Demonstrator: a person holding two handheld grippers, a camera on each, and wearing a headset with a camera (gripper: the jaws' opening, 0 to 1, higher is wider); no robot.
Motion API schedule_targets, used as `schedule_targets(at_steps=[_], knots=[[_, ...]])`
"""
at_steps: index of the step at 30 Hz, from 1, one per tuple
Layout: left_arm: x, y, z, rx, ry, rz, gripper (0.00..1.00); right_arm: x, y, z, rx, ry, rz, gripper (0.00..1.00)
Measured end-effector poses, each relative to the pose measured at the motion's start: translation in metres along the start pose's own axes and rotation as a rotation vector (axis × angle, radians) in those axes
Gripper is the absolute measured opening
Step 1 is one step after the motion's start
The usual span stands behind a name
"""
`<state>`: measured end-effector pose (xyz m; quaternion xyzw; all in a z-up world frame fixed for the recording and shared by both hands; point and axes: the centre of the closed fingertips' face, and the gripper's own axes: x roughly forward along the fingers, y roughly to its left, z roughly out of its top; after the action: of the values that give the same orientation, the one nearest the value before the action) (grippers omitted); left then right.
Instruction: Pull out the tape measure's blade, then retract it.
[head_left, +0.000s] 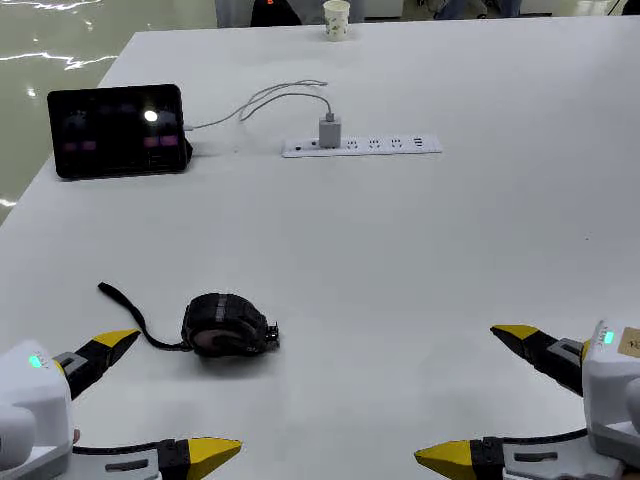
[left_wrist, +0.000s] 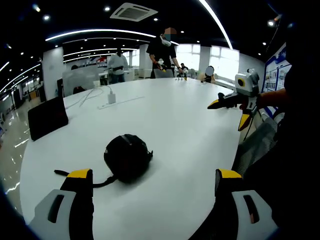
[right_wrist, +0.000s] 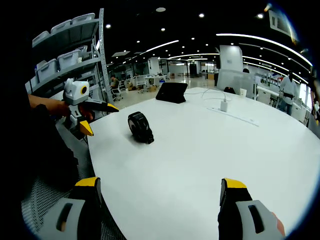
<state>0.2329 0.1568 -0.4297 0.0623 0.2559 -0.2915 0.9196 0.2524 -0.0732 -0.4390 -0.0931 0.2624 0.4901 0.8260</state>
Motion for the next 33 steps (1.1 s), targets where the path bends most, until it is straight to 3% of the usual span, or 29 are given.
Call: schedule_targets(at_steps=[21,33], knots=[[0.011,0.013,0.002,0.039,0.033,-0.038,0.99,0.02,-0.005,0.004,-0.076,0.04,0.063,0.93],[0.021,0.021,0.006,0.073,0.057,-0.069,0.94,0.037,-0.007,0.008,-0.124,0.067,0.103,0.89]])
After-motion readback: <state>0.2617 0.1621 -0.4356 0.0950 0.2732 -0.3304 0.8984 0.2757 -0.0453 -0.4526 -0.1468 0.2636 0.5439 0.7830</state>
